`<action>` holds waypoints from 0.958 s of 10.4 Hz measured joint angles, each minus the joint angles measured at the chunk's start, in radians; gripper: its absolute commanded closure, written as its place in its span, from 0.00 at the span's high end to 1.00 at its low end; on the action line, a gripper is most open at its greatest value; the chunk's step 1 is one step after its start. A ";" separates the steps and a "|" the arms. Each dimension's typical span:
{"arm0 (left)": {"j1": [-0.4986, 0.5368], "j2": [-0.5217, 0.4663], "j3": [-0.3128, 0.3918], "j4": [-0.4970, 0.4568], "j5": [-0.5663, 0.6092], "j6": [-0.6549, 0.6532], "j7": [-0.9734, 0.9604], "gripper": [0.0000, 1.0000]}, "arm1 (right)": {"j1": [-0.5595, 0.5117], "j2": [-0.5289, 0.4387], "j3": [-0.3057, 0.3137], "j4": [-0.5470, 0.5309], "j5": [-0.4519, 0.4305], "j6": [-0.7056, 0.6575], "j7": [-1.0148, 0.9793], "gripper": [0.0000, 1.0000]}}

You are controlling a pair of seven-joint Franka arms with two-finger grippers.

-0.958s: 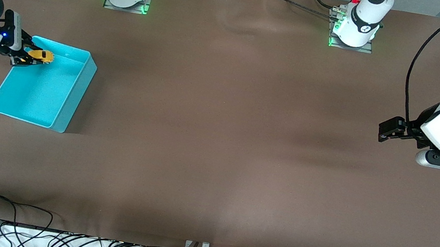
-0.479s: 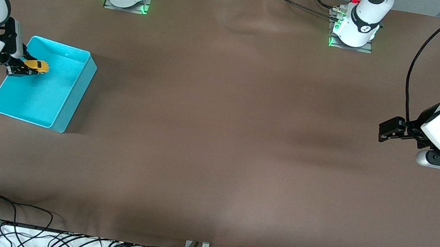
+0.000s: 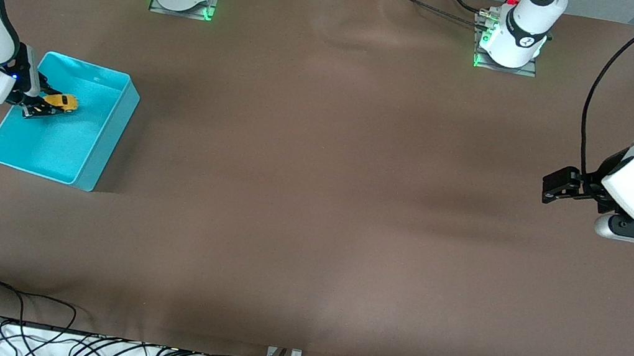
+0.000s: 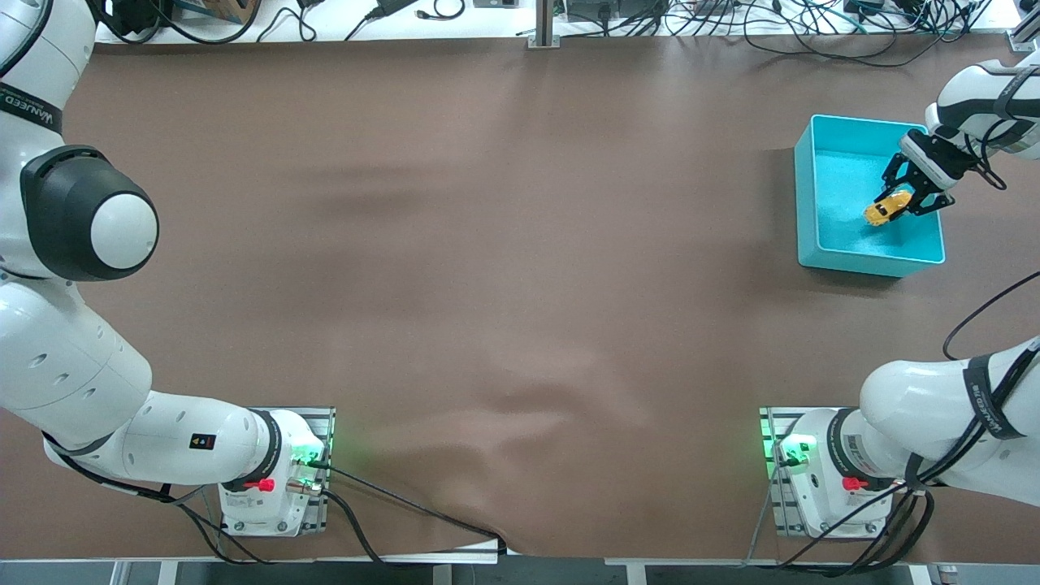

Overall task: Wind up and store yellow beetle car
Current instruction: 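Lift the car with the right gripper and lower it into the box, then open the right gripper to release the car inside the box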

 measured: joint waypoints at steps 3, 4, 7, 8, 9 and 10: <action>-0.001 0.000 0.000 0.000 0.000 0.000 0.000 1.00 | -0.011 0.059 -0.006 -0.001 0.000 -0.001 -0.034 0.00; -0.001 0.000 0.000 0.000 0.000 0.000 0.000 1.00 | -0.015 0.076 -0.013 -0.001 0.000 -0.001 -0.038 0.00; -0.001 0.000 0.001 0.000 0.000 0.000 0.000 1.00 | -0.026 0.092 -0.027 -0.001 0.000 -0.016 -0.047 0.00; -0.001 0.000 0.001 0.000 0.000 0.000 0.000 1.00 | -0.027 0.093 -0.035 -0.001 0.000 -0.028 -0.047 0.00; -0.001 0.000 0.001 0.000 0.000 0.000 0.000 1.00 | -0.027 0.093 -0.041 -0.001 0.000 -0.041 -0.048 0.87; -0.001 0.000 0.001 0.000 0.000 0.000 0.000 1.00 | -0.027 0.094 -0.042 -0.001 0.000 -0.049 -0.048 1.00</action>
